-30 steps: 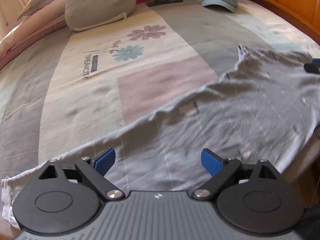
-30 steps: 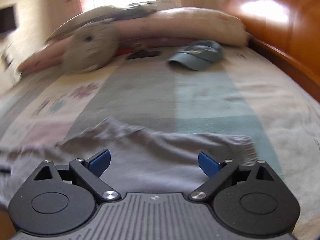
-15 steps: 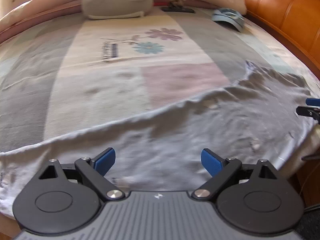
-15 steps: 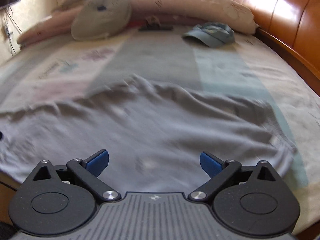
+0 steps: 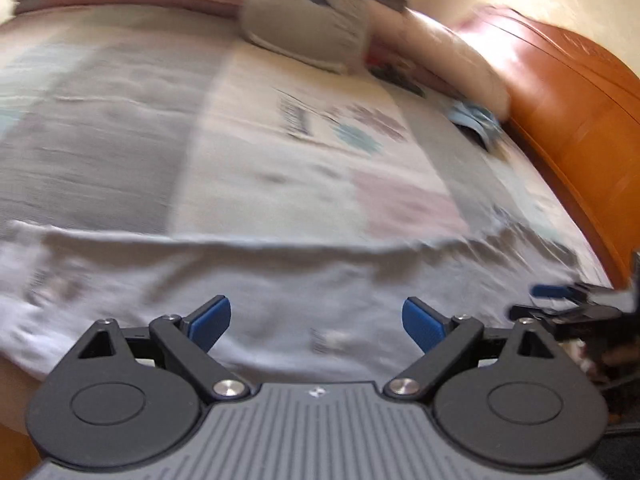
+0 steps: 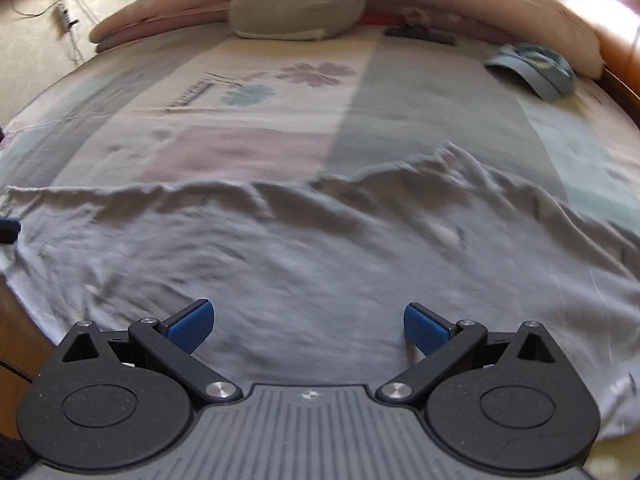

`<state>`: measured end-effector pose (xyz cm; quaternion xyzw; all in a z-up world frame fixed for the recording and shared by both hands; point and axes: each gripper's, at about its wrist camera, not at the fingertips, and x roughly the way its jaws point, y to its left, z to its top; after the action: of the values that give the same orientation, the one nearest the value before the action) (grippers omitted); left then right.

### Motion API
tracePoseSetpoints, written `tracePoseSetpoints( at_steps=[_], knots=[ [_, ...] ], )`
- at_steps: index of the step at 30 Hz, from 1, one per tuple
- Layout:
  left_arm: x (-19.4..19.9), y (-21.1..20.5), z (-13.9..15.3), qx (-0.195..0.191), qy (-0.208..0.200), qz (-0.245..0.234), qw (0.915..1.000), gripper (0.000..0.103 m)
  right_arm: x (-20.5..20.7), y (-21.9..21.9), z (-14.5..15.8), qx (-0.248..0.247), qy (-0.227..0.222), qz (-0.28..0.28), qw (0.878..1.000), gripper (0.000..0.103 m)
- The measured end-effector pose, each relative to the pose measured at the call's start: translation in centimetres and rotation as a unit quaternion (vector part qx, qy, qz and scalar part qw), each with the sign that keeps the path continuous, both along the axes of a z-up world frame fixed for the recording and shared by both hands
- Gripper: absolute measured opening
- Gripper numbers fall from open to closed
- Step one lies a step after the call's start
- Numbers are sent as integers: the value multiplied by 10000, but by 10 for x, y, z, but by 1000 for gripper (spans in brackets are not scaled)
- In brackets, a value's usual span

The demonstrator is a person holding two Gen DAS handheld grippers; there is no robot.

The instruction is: Fold clothes

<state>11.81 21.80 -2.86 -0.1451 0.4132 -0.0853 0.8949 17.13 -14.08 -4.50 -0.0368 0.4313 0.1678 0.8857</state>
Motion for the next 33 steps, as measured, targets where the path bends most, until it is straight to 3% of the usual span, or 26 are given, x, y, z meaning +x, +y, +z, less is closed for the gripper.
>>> tracePoseSetpoints(
  at_steps=[5,13,16,21,26,33],
  knots=[
    [-6,29,-19,98,357,276,9989,93,7,27,11,19,-73,219,9997,103],
    [-24,68,-12,12,215,805,9965,93,10,50,1,-26,182,376,9991,103],
    [-28,76,-21,-24,382,965,9946,93,11,62,1,-19,204,557,9982,103],
    [-46,81,-6,41,101,1234,9923,93,13,75,-2,-277,301,703,9967,103],
    [-60,102,-5,-235,128,1866,9821,93,19,82,3,-188,329,827,9959,103],
    [-68,125,-21,-1172,102,2501,9611,93,20,91,2,-282,354,1031,9936,103]
  ],
)
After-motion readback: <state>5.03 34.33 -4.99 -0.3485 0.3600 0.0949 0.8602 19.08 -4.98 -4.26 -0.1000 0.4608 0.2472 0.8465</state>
